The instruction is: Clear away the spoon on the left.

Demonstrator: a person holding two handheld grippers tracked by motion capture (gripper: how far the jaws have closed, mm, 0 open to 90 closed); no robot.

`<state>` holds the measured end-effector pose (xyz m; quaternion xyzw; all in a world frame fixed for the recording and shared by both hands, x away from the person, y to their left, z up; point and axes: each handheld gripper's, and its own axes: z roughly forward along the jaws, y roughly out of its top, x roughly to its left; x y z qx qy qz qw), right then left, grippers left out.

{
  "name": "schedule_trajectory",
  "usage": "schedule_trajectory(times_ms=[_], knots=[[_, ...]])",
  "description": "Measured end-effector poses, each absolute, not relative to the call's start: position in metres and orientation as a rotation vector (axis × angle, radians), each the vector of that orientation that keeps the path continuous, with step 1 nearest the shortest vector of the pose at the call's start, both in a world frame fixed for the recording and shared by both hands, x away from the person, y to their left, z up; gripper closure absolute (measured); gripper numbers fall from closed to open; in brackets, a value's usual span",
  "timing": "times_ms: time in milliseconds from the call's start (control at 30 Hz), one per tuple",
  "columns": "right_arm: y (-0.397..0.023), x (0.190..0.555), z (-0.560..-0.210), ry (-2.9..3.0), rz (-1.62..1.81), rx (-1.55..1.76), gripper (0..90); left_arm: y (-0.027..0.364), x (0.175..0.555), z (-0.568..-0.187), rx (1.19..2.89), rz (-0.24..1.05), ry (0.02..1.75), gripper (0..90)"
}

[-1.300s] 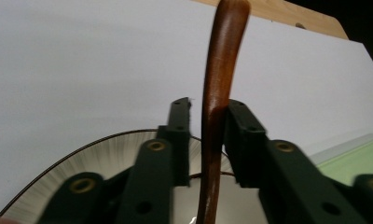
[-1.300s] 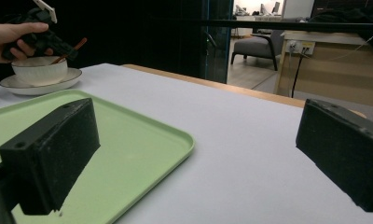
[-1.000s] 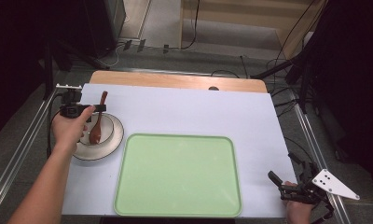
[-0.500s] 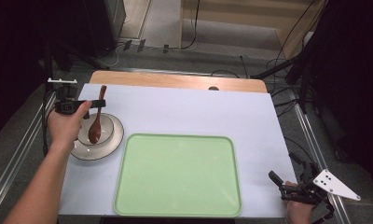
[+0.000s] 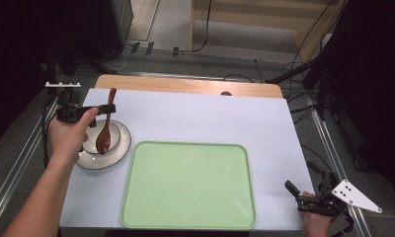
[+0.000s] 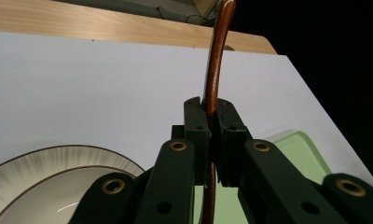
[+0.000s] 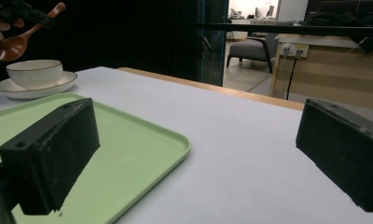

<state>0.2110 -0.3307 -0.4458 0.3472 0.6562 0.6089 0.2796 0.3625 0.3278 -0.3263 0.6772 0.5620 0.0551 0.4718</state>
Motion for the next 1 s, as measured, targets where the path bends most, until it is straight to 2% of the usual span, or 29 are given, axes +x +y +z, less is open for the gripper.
schedule_trajectory(times_ms=[400,767,1000], knots=[[-0.330,0.211,-0.445,1.757,1.625,0.933,0.0,0.299,0.348,-0.325,1.666,0.075,1.305,85.6],[-0.330,0.210,-0.445,1.753,1.621,0.929,0.0,0.279,0.333,-0.354,1.635,-0.011,1.290,85.5],[-0.330,0.211,-0.445,1.753,1.622,0.930,0.0,0.276,0.327,-0.361,1.617,-0.019,1.288,85.6]])
